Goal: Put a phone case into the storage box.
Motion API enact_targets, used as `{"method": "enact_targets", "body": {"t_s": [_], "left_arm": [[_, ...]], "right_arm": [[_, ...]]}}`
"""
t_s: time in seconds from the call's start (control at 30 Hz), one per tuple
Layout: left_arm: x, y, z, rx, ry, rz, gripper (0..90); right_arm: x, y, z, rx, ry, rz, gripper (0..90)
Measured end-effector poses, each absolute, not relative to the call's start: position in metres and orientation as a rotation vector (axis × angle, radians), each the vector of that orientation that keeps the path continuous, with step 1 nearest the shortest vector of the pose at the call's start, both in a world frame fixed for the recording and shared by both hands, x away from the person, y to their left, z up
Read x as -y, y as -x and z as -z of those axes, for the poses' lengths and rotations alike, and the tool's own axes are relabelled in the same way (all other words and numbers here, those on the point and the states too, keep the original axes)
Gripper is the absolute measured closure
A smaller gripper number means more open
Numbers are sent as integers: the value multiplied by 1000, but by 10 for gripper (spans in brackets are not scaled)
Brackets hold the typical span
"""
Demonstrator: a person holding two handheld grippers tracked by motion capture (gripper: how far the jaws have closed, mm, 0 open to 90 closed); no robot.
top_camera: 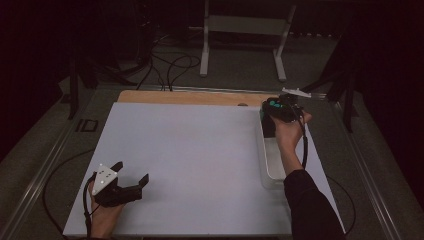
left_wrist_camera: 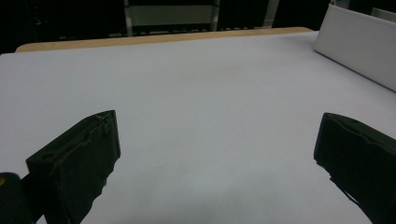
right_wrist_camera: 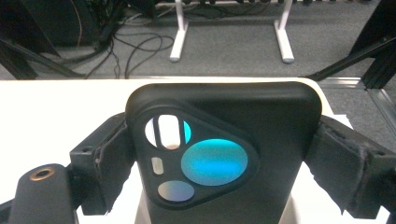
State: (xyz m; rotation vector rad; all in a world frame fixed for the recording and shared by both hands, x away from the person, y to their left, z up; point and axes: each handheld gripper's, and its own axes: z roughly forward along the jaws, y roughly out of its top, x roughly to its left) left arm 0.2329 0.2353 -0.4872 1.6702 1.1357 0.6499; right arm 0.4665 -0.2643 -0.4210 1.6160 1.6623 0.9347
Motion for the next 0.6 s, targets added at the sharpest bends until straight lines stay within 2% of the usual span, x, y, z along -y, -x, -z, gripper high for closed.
{"method": "enact_targets", "body": {"t_s": [0.47, 0.6], "left_arm": [[-236, -233, 487, -1139, -1672, -648, 9], [-237, -232, 487, -1144, -1668, -649, 9]], "right_arm": [[261, -476, 431, -1685, -1604, -922, 125], [261, -478, 431, -1693, -1589, -938, 79]]}}
